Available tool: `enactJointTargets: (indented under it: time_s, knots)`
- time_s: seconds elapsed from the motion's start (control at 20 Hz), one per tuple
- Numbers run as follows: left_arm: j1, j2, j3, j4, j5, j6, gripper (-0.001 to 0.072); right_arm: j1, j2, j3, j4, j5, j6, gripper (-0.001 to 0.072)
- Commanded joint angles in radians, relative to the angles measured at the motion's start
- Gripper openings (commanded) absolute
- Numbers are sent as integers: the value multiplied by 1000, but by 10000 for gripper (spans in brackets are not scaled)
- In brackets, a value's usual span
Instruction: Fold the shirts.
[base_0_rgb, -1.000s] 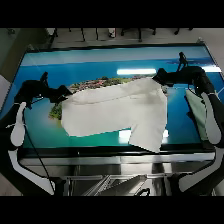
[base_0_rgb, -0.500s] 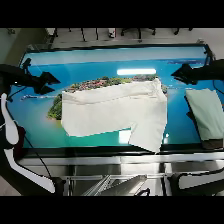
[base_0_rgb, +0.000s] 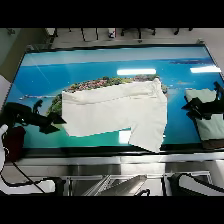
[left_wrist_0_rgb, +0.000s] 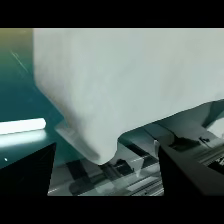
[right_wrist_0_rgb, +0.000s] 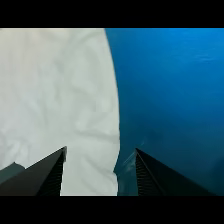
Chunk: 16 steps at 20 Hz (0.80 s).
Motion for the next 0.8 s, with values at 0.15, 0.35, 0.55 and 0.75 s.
enactJointTargets:
  time_s: [0.15,0.35,0.55,0.75]
  knots:
    - [-37,-55,-200,-125,-154,111,582,10,-25,-97,-7,42,-26,498]
    - [-80,-83,-104,-124,-134,110,23,13,-77,-97,37,44,-37,498]
    - [-64,0,-55,-34,-65,56,22,27,-120,-97,38,59,-60,498]
    - [35,98,-53,24,-64,19,23,87,-193,-97,41,122,-63,498]
